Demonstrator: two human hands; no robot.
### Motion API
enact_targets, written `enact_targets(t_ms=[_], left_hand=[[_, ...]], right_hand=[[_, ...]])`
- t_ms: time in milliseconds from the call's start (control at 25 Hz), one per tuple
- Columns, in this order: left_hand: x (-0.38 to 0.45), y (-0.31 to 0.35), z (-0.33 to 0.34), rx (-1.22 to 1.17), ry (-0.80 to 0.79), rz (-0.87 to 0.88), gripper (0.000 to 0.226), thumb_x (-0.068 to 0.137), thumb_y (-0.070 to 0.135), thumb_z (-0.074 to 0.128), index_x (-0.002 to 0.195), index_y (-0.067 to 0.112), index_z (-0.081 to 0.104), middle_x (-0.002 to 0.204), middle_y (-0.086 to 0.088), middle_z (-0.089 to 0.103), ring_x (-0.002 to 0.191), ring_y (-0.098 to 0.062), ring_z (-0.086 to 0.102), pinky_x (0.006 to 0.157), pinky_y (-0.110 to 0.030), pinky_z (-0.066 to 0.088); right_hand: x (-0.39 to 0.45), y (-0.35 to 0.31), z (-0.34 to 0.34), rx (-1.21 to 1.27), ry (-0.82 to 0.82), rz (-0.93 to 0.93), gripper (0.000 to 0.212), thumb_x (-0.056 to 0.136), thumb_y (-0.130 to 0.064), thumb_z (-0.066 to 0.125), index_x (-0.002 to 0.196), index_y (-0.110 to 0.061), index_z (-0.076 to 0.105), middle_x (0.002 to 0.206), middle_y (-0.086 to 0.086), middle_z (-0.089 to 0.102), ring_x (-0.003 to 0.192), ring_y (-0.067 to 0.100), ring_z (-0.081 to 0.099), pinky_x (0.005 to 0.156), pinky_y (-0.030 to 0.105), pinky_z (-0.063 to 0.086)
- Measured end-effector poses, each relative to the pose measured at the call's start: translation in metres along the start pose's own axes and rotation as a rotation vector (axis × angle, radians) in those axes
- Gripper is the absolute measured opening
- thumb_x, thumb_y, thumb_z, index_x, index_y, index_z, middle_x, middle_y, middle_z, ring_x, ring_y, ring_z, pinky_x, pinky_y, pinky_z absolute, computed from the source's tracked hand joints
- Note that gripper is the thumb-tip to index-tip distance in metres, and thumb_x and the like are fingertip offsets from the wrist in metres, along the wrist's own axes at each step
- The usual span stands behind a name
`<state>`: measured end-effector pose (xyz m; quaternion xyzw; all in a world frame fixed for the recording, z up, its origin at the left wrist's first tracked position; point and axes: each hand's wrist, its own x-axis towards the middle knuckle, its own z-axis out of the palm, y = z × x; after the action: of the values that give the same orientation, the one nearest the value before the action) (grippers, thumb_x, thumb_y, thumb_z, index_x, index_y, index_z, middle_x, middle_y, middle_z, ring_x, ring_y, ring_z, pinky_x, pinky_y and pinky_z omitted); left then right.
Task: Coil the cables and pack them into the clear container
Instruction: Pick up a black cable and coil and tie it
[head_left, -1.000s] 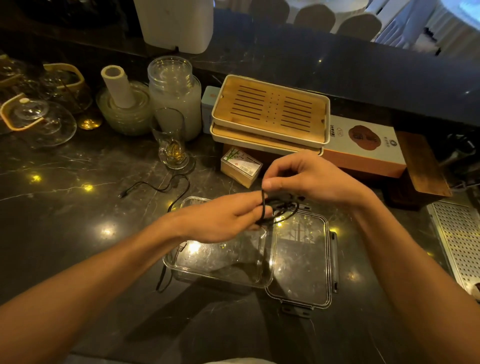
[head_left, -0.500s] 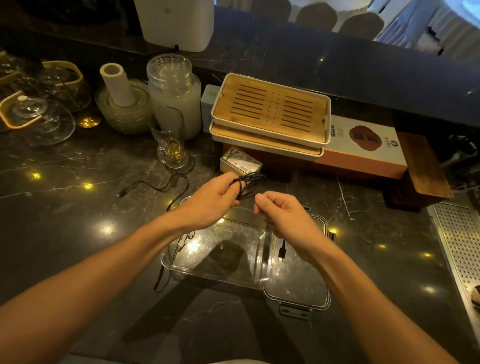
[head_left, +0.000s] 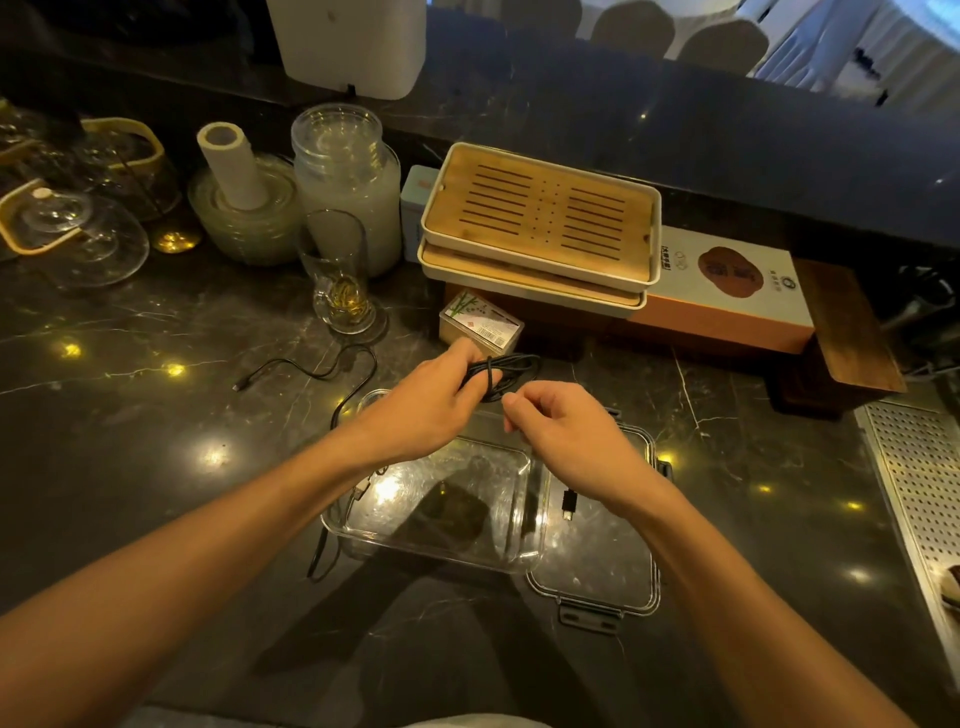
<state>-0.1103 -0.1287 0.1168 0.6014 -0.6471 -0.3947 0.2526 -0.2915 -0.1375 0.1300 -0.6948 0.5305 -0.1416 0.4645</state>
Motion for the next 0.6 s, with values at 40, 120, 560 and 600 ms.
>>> enact_targets(t_ms=[40, 120, 560, 600], left_hand=[[0.000, -0.001, 0.000, 0.012, -0.009, 0.004, 0.018, 0.106, 0.030, 0.047, 0.103, 0.012, 0.051, 0.079, 0.002, 0.058, 0.065, -0.010, 0.048, 0.059, -0.031, 0.039], [-0.001, -0.004, 0.002, 0.065, -0.026, 0.021, 0.014, 0.107, 0.024, 0.044, 0.104, 0.011, 0.050, 0.075, 0.002, 0.057, 0.061, -0.011, 0.048, 0.055, -0.028, 0.036], [0.000, 0.003, 0.002, 0.237, -0.075, 0.104, 0.010, 0.104, 0.022, 0.043, 0.101, 0.015, 0.050, 0.076, -0.001, 0.060, 0.063, -0.019, 0.054, 0.054, -0.032, 0.036], [0.000, 0.003, 0.001, 0.229, -0.052, 0.119, 0.009, 0.104, 0.021, 0.044, 0.102, 0.015, 0.051, 0.075, -0.001, 0.061, 0.063, -0.019, 0.054, 0.054, -0.032, 0.036]], right_hand=[[0.001, 0.000, -0.001, -0.052, 0.010, -0.014, 0.036, 0.105, -0.032, 0.052, 0.081, -0.011, 0.068, 0.059, -0.005, 0.051, 0.054, 0.009, 0.045, 0.061, 0.036, 0.041], [0.001, 0.000, -0.006, -0.170, -0.025, -0.048, 0.032, 0.104, -0.031, 0.053, 0.082, -0.011, 0.066, 0.064, -0.003, 0.057, 0.058, 0.011, 0.050, 0.061, 0.037, 0.044], [0.010, -0.026, -0.029, -0.694, -0.233, -0.357, 0.016, 0.104, -0.030, 0.054, 0.095, -0.021, 0.063, 0.078, -0.007, 0.060, 0.068, 0.009, 0.056, 0.061, 0.030, 0.044], [0.013, -0.027, -0.032, -0.654, -0.238, -0.356, 0.015, 0.104, -0.030, 0.057, 0.096, -0.020, 0.065, 0.080, -0.006, 0.063, 0.071, 0.011, 0.059, 0.063, 0.032, 0.048]])
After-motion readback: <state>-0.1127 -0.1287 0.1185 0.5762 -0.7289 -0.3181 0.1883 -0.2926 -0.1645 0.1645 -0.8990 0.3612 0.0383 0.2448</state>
